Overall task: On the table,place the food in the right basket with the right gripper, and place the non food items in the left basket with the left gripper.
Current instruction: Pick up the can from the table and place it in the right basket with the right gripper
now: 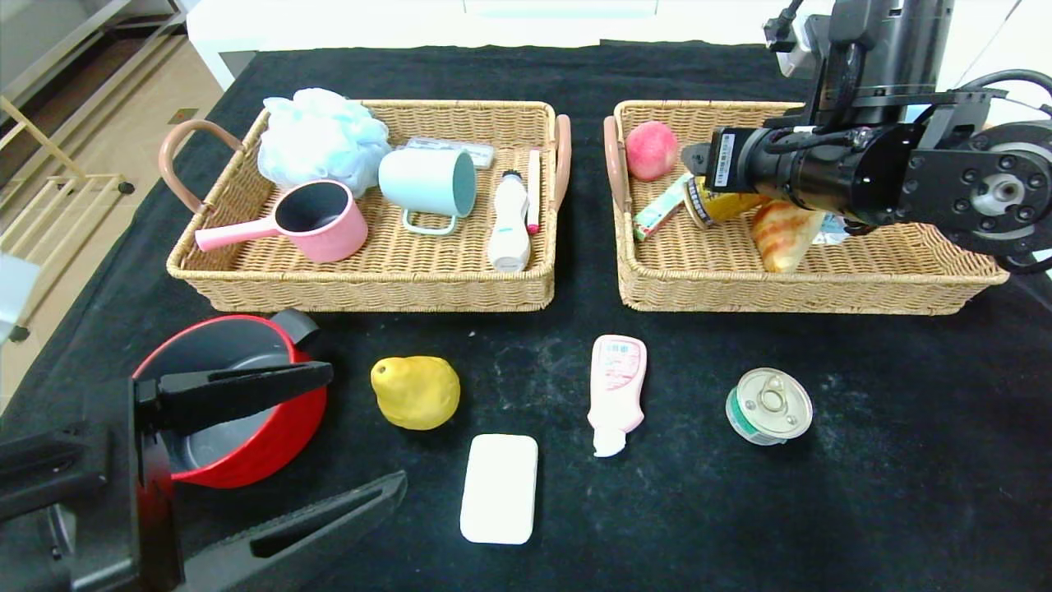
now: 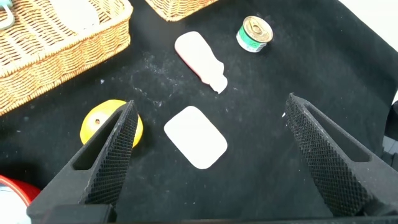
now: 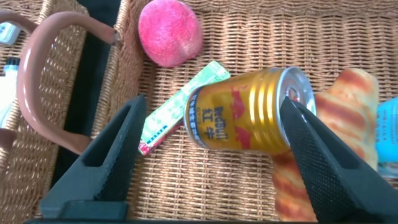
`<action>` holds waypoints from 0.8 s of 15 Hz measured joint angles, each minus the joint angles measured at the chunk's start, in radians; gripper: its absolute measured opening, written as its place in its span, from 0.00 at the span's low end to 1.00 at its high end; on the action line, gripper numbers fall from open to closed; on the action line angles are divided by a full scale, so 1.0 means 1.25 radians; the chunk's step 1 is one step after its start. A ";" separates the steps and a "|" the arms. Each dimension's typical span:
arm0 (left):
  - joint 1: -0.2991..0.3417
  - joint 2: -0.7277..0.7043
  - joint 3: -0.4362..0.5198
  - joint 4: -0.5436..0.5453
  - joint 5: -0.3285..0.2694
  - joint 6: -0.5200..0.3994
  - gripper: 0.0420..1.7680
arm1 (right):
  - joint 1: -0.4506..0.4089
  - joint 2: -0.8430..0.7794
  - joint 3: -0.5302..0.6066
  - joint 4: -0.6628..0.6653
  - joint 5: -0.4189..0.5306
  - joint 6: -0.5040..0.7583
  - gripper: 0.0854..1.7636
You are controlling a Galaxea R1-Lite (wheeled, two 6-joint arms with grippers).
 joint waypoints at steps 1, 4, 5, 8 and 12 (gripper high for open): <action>0.000 0.000 0.000 0.000 0.000 0.000 0.97 | 0.001 -0.005 0.005 0.003 0.000 0.000 0.90; 0.000 0.002 0.000 -0.001 0.001 -0.001 0.97 | 0.007 -0.033 0.034 0.062 -0.001 0.000 0.92; 0.000 0.002 0.000 -0.001 0.001 -0.001 0.97 | 0.010 -0.045 0.041 0.065 -0.001 0.000 0.93; 0.000 0.005 0.000 0.000 0.001 -0.001 0.97 | 0.016 -0.089 0.083 0.088 -0.001 -0.001 0.94; 0.013 0.005 -0.003 -0.004 0.000 -0.001 0.97 | 0.023 -0.165 0.164 0.147 0.001 0.001 0.95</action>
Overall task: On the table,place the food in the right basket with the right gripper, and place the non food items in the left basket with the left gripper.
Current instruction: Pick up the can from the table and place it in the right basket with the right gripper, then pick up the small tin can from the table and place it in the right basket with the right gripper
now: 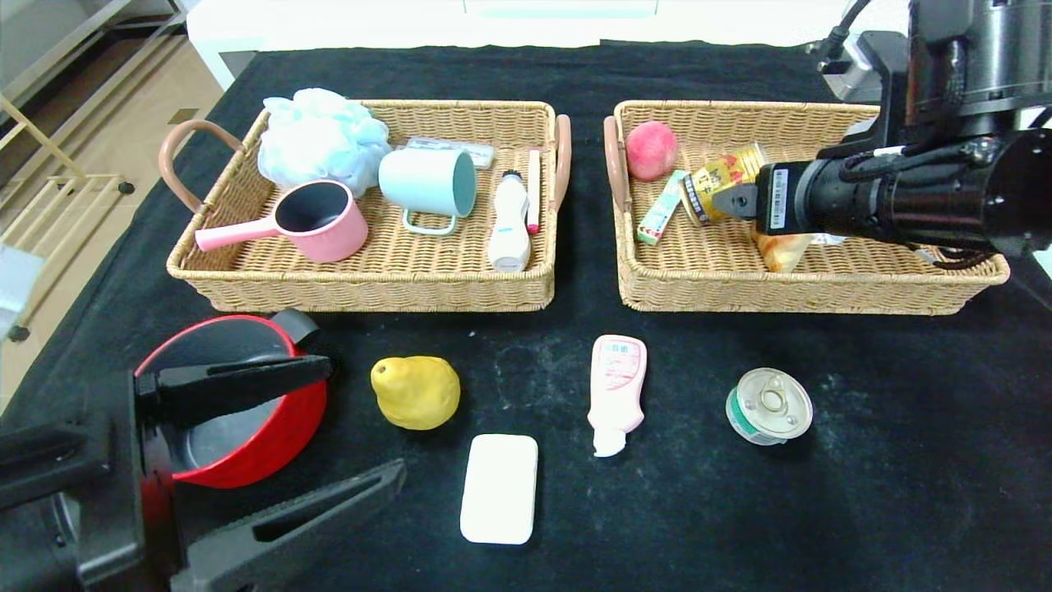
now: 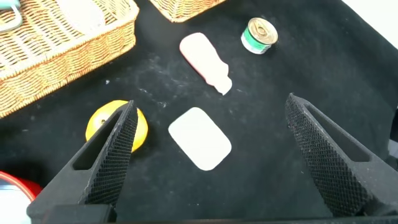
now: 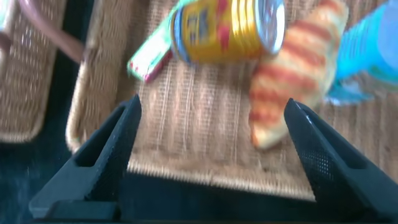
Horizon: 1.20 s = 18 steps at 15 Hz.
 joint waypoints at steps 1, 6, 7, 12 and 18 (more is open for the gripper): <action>0.002 0.000 0.000 0.000 0.000 0.000 0.97 | 0.004 -0.022 0.020 0.026 0.002 0.001 0.95; 0.002 0.001 0.002 0.003 -0.001 0.000 0.97 | 0.043 -0.129 0.059 0.250 0.003 0.069 0.96; 0.002 0.002 0.002 0.003 -0.002 0.000 0.97 | 0.048 -0.148 0.061 0.289 0.003 0.086 0.96; 0.002 0.004 0.003 0.002 -0.002 0.002 0.97 | 0.060 -0.206 0.141 0.334 -0.001 0.123 0.96; 0.001 0.005 0.004 0.003 -0.002 0.002 0.97 | 0.085 -0.218 0.203 0.349 0.002 0.153 0.96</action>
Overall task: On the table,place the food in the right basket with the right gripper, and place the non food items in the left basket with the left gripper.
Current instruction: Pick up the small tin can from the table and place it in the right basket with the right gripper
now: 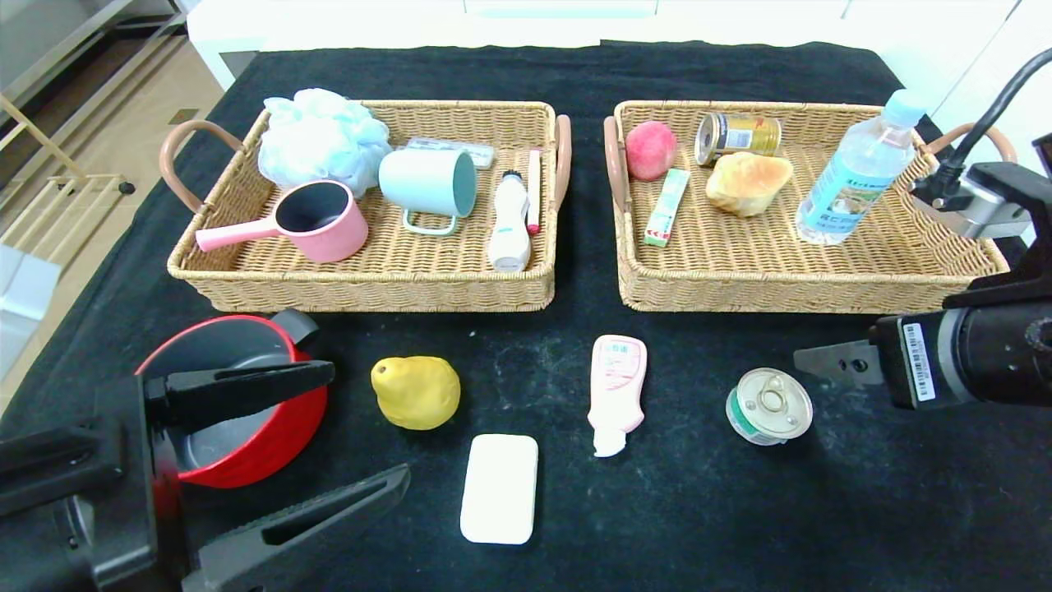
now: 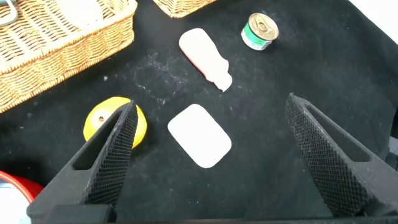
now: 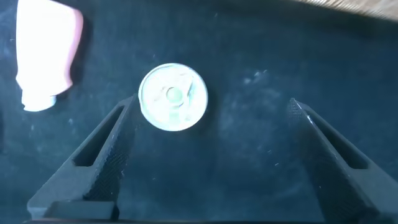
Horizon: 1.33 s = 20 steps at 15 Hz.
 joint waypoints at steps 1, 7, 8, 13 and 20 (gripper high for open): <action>0.000 0.000 0.000 0.001 0.000 0.001 0.97 | 0.008 0.007 0.002 0.000 0.002 0.006 0.96; 0.000 -0.003 0.000 0.001 0.000 0.005 0.97 | 0.036 0.078 -0.002 0.007 0.003 0.068 0.96; 0.000 -0.004 0.000 0.001 -0.001 0.005 0.97 | 0.039 0.091 -0.004 0.008 0.002 0.078 0.96; 0.000 -0.004 0.001 0.001 -0.001 0.005 0.97 | 0.049 0.134 -0.016 0.026 -0.012 0.113 0.97; -0.001 -0.005 0.002 0.002 -0.002 0.005 0.97 | 0.050 0.184 -0.025 0.022 -0.017 0.169 0.97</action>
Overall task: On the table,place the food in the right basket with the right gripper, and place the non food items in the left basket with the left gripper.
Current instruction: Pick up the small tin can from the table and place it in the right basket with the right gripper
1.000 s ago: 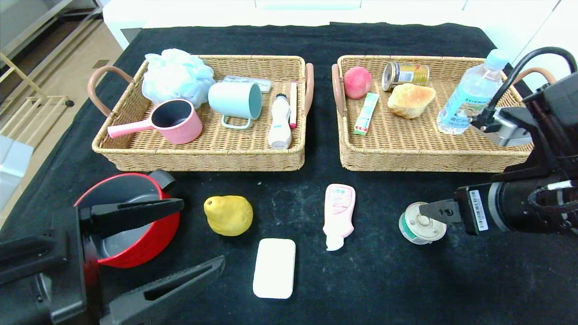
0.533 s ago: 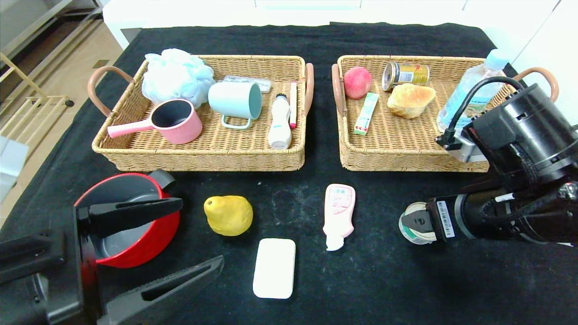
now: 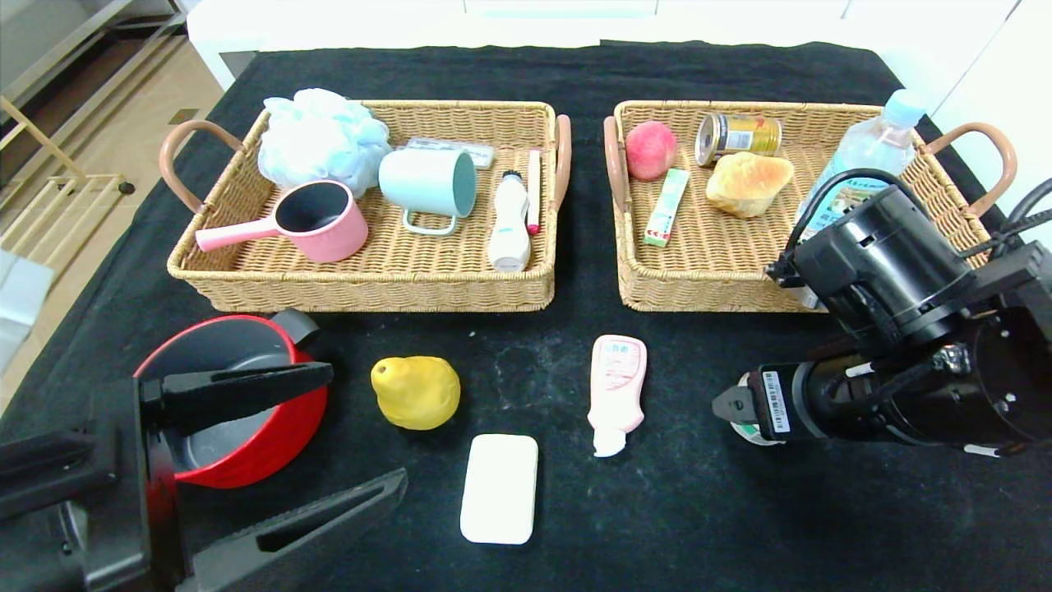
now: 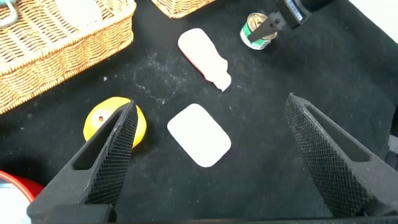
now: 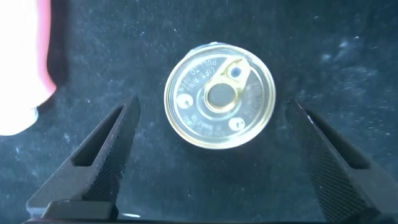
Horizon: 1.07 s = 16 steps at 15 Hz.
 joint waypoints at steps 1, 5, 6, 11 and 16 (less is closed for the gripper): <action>0.000 0.000 0.000 0.000 0.000 0.001 0.97 | 0.000 0.005 -0.001 -0.001 0.000 0.002 0.97; 0.000 -0.002 0.000 0.000 0.001 0.005 0.97 | -0.001 0.019 -0.003 -0.001 -0.016 0.015 0.97; 0.000 -0.002 0.000 0.000 0.001 0.005 0.97 | -0.001 0.022 -0.003 -0.001 -0.016 0.015 0.97; 0.001 -0.002 0.000 0.000 0.001 0.005 0.97 | -0.001 0.037 -0.003 -0.001 -0.016 0.016 0.97; 0.001 -0.003 0.001 0.000 0.001 0.006 0.97 | -0.003 0.043 -0.004 -0.001 -0.016 0.017 0.97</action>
